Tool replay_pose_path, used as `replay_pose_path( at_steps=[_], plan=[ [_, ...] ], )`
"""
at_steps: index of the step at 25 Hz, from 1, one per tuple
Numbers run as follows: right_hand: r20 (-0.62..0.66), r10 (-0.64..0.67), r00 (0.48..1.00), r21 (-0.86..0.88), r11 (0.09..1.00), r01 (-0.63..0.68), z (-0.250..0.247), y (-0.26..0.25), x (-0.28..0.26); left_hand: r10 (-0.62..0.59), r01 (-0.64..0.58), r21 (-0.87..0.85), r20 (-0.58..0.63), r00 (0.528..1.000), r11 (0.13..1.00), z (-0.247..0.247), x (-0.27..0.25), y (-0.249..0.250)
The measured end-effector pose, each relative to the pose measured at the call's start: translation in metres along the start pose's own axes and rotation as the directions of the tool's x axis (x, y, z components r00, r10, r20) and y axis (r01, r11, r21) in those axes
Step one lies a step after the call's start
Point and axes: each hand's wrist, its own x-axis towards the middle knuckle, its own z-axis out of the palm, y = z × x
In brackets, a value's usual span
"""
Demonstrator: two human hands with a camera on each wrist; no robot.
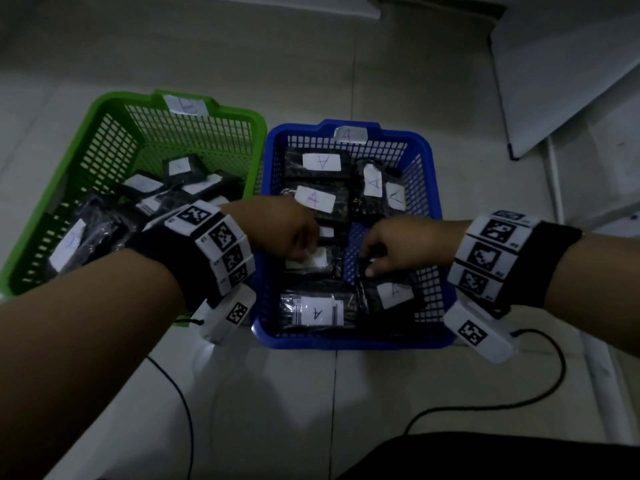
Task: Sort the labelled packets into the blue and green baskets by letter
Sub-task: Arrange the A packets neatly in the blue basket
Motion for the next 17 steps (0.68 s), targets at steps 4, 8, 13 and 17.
replay_pose_path(
  at_steps=[4,8,13,17],
  plan=[
    [0.209,0.004,0.978,0.055,0.998,-0.016,0.015,0.013,-0.011,0.009,0.011,-0.071,0.267,0.964,0.997,0.013,0.004,0.025],
    [0.145,0.007,0.989,0.063,0.998,-0.017,0.032,0.022,-0.013,-0.013,0.047,-0.104,0.310,0.951,0.993,0.018,0.008,0.023],
    [0.094,-0.005,0.996,0.315,0.949,-0.025,0.023,0.029,-0.017,0.031,0.035,-0.231,0.275,0.961,0.972,0.010,0.002,0.014],
    [-0.078,0.092,0.993,0.666,0.746,-0.017,-0.003,0.046,-0.020,-0.074,0.072,-0.174,-0.009,0.997,0.982,-0.016,-0.003,-0.003]
  ],
)
